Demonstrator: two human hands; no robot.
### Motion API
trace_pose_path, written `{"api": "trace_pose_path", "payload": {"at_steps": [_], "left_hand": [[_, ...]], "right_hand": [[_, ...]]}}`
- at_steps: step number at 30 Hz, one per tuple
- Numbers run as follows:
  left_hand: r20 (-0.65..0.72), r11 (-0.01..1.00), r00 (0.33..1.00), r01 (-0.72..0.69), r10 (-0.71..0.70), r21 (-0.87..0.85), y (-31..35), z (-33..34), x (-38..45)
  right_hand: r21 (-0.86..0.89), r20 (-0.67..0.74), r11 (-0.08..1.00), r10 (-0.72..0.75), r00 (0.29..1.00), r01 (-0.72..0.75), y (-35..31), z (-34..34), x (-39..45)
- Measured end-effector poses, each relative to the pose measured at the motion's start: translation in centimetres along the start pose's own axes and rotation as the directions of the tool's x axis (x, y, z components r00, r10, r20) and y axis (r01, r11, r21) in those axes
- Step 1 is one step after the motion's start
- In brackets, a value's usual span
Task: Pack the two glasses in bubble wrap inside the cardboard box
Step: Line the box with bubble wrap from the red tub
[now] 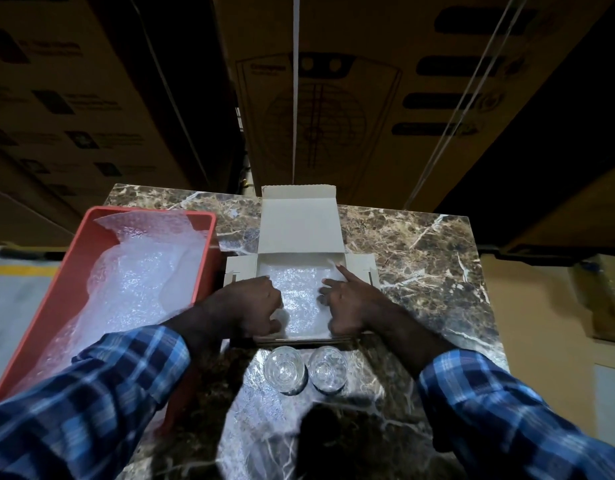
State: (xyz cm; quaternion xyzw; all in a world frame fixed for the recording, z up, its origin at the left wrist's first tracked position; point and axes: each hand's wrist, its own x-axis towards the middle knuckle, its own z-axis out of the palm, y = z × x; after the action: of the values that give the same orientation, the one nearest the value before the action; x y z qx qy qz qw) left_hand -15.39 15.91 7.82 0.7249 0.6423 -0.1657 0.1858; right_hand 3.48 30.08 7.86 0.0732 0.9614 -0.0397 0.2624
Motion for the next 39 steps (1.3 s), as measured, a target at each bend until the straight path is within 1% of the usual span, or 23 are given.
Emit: {"api": "trace_pose_path", "payload": {"at_steps": [1,2,4,6,9,10,13,16,18,19,21,22,23,25,26,27,29,30,31,34,36,38,39], "left_hand": [[-0.005,1.0,1.0,-0.001,0.001,-0.014,0.1,-0.5,0.3],[-0.014,0.999,1.0,-0.024,0.024,0.023,0.0,-0.7,0.7],[-0.035,0.985,0.998,-0.043,0.05,0.17,0.1,-0.7,1.5],[-0.067,0.959,0.998,0.004,0.016,0.283,0.1,0.1,2.1],[-0.163,0.93,0.987,0.061,-0.002,0.361,0.0,2.0,2.8],[-0.163,0.93,0.987,0.067,-0.008,0.362,0.0,2.4,3.1],[-0.094,0.941,0.995,0.061,-0.031,0.334,0.1,3.8,3.5],[-0.104,0.936,0.989,0.132,-0.104,0.325,0.6,4.1,3.5],[-0.069,0.912,0.988,0.153,-0.137,0.381,1.2,3.8,3.4],[-0.041,0.912,0.986,0.166,-0.162,0.375,1.6,3.2,3.4],[-0.058,0.897,0.978,0.208,-0.201,0.39,2.1,2.6,3.2],[-0.038,0.885,0.971,0.229,-0.234,0.405,2.4,3.0,3.3],[-0.044,0.898,0.974,0.224,-0.224,0.378,2.5,3.3,3.6],[-0.12,0.892,0.957,0.29,-0.265,0.347,2.6,3.3,4.0],[-0.097,0.868,0.953,0.3,-0.286,0.397,2.7,2.6,3.9],[-0.104,0.849,0.96,0.278,-0.259,0.45,2.6,3.2,4.2],[-0.03,0.859,0.964,0.25,-0.265,0.446,2.5,3.1,4.4],[-0.005,0.855,0.966,0.232,-0.259,0.463,2.5,2.7,4.4],[-0.019,0.853,0.967,0.233,-0.254,0.467,2.5,2.5,4.5],[0.065,0.871,0.963,0.206,-0.261,0.447,2.5,1.7,4.1],[0.009,0.904,0.972,0.214,-0.233,0.371,2.7,1.1,3.6],[-0.056,0.914,0.973,0.23,-0.225,0.334,2.4,0.9,3.3],[-0.11,0.933,0.976,0.213,-0.189,0.288,2.2,1.7,3.6]], "right_hand": [[0.052,-0.024,0.999,0.007,1.0,-0.005,-0.1,-0.6,0.1],[0.119,-0.065,0.993,0.027,0.998,-0.019,-0.2,-1.0,0.4],[0.167,-0.165,0.985,0.068,0.984,-0.04,-0.6,-1.1,1.1],[0.105,-0.252,0.993,0.072,0.965,-0.046,-1.4,-0.4,2.0],[0.093,-0.267,0.992,0.108,0.958,-0.086,-2.7,1.0,2.9],[0.069,-0.268,0.993,0.11,0.957,-0.095,-2.9,1.5,3.3],[-0.012,-0.191,0.991,0.131,0.973,-0.136,-3.5,2.5,3.9],[0.008,-0.12,0.987,0.158,0.98,-0.159,-3.5,2.7,4.0],[0.022,-0.083,0.987,0.163,0.983,-0.162,-3.3,2.6,3.9],[0.027,-0.058,0.986,0.168,0.984,-0.167,-3.3,2.5,3.9],[0.027,0.002,0.979,0.202,0.979,-0.202,-3.4,2.4,3.9],[0.017,0.024,0.973,0.23,0.973,-0.23,-3.5,2.4,4.0],[0.004,0.034,0.965,0.263,0.964,-0.263,-3.6,2.3,4.1],[0.008,0.056,0.943,0.332,0.942,-0.333,-3.8,1.9,4.3],[-0.04,0.079,0.939,0.345,0.935,-0.343,-3.7,1.6,4.2],[-0.143,0.094,0.938,0.332,0.939,-0.317,-3.6,1.4,4.2],[-0.343,0.136,0.905,0.314,0.94,-0.253,-3.5,1.0,3.9],[-0.376,0.15,0.892,0.324,0.934,-0.25,-3.3,0.9,3.9],[-0.391,0.152,0.884,0.335,0.93,-0.254,-3.2,1.0,3.7],[-0.408,0.152,0.88,0.329,0.932,-0.244,-2.8,0.7,3.4],[-0.378,0.117,0.895,0.3,0.947,-0.237,-2.8,0.2,3.5],[-0.269,0.075,0.936,0.255,0.964,-0.226,-3.4,0.1,3.9],[-0.249,0.048,0.936,0.267,0.962,-0.248,-3.7,0.4,4.2]]}}
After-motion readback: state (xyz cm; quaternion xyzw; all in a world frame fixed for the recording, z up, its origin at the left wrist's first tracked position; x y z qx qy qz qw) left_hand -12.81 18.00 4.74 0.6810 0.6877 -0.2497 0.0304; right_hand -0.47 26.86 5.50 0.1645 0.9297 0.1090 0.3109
